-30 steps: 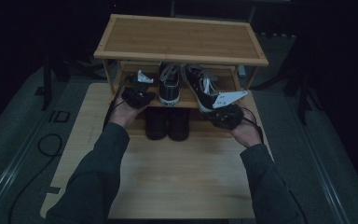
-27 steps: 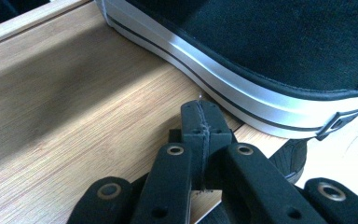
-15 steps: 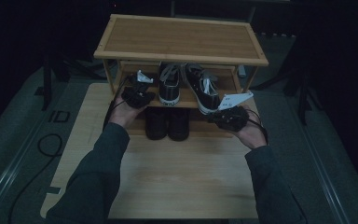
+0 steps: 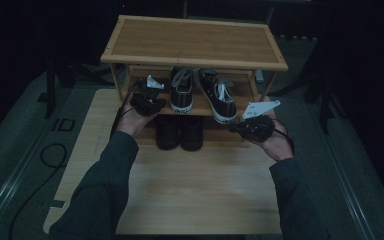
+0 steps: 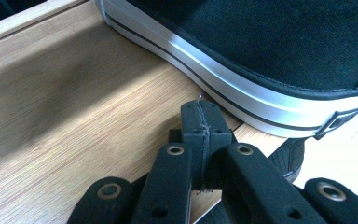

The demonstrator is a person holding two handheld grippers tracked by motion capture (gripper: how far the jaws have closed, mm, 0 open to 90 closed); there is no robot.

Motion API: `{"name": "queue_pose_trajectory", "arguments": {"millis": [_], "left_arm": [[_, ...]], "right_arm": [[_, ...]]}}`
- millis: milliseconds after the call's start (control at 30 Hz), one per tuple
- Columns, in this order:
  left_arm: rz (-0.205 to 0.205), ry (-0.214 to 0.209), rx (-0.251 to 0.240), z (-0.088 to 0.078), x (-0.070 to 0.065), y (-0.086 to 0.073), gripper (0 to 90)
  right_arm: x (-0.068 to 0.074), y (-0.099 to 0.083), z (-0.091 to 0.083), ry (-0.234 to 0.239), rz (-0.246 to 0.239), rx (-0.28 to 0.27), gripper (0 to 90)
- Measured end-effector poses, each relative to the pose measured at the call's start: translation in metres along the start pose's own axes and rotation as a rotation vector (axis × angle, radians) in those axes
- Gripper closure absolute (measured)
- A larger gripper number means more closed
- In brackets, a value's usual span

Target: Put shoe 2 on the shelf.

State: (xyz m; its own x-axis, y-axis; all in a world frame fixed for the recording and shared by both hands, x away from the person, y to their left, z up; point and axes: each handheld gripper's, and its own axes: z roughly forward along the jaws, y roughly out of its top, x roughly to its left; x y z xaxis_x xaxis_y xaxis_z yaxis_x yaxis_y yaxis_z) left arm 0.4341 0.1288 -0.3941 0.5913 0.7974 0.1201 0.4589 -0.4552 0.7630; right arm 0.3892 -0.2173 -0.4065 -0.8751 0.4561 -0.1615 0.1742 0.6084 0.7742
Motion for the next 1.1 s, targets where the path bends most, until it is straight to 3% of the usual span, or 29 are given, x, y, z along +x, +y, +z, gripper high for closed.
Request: {"name": "queue_pose_trajectory", "arguments": {"millis": [667, 800, 933, 1000, 1033, 1100], "left_arm": [[0.004, -0.003, 0.023, 0.000, 0.000, 0.003, 90.0], [0.006, -0.005, 0.020, 0.000, 0.001, 0.003, 90.0], [0.003, -0.012, 0.013, 0.001, 0.001, 0.002, 90.0], [0.003, -0.010, 0.014, 0.000, 0.001, 0.002, 90.0], [0.003, -0.008, 0.017, 0.000, 0.001, 0.002, 90.0], [0.001, -0.008, 0.013, 0.000, 0.001, 0.002, 90.0]], "right_arm": [[0.000, 0.004, 0.002, 0.005, 0.006, -0.039, 90.0], [0.001, 0.003, 0.009, -0.020, 0.002, -0.022, 90.0], [0.001, 0.007, 0.010, -0.013, 0.006, -0.045, 90.0], [0.001, 0.010, 0.009, -0.019, 0.001, -0.051, 90.0], [0.001, 0.013, 0.009, -0.045, 0.005, -0.055, 90.0], [0.001, 0.015, 0.010, -0.038, 0.006, -0.057, 90.0]]}}
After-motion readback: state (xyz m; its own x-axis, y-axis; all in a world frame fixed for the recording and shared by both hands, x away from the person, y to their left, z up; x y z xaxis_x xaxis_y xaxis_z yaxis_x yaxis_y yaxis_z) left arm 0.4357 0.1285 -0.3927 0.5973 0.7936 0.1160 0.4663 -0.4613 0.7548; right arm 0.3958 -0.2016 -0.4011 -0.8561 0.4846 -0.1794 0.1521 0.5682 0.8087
